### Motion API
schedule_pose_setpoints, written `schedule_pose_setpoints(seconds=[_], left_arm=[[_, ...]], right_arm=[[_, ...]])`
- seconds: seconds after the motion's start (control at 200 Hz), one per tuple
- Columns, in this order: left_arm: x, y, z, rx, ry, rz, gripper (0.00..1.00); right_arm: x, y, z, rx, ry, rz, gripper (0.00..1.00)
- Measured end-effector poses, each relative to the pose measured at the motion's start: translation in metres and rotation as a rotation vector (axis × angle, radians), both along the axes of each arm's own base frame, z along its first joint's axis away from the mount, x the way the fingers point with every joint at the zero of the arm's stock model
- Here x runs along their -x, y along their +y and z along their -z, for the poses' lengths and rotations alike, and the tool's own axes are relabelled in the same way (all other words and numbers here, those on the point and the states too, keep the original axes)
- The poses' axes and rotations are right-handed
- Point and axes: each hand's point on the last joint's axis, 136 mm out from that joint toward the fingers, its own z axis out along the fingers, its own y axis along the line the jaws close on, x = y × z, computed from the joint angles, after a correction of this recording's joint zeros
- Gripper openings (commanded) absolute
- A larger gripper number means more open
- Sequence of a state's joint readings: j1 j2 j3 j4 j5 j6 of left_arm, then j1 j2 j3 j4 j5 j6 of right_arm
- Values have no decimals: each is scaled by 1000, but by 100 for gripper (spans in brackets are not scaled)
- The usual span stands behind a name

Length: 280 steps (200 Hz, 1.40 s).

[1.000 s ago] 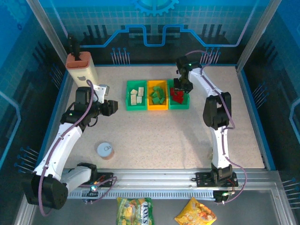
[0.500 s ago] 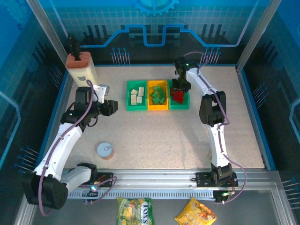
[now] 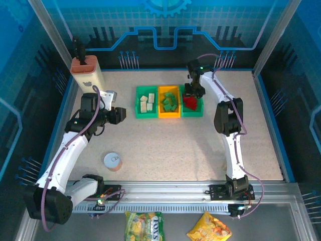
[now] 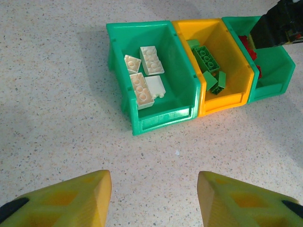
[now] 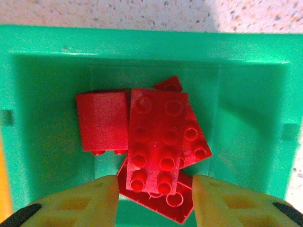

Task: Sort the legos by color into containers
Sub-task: Place the lego in the container, then reset both arms

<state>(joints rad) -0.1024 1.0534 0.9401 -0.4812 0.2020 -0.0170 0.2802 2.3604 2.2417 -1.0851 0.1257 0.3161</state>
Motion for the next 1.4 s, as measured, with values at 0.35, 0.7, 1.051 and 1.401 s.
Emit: schedule_pose_setpoints(seconds=[0.35,0.7,1.051,1.401], left_arm=[[-4,5,-10,-7,11,-35,62],[-27,11,-6,10,101,-133,91],[-22,44,68,-76,189,-327,99],[-27,76,106,-207,104,-446,99]], right_arm=[[34,-26,-72,-84,-135,10,51],[81,-93,-54,-114,-177,110,69],[112,-138,-23,-51,-231,189,100],[129,-162,26,80,-324,210,100]])
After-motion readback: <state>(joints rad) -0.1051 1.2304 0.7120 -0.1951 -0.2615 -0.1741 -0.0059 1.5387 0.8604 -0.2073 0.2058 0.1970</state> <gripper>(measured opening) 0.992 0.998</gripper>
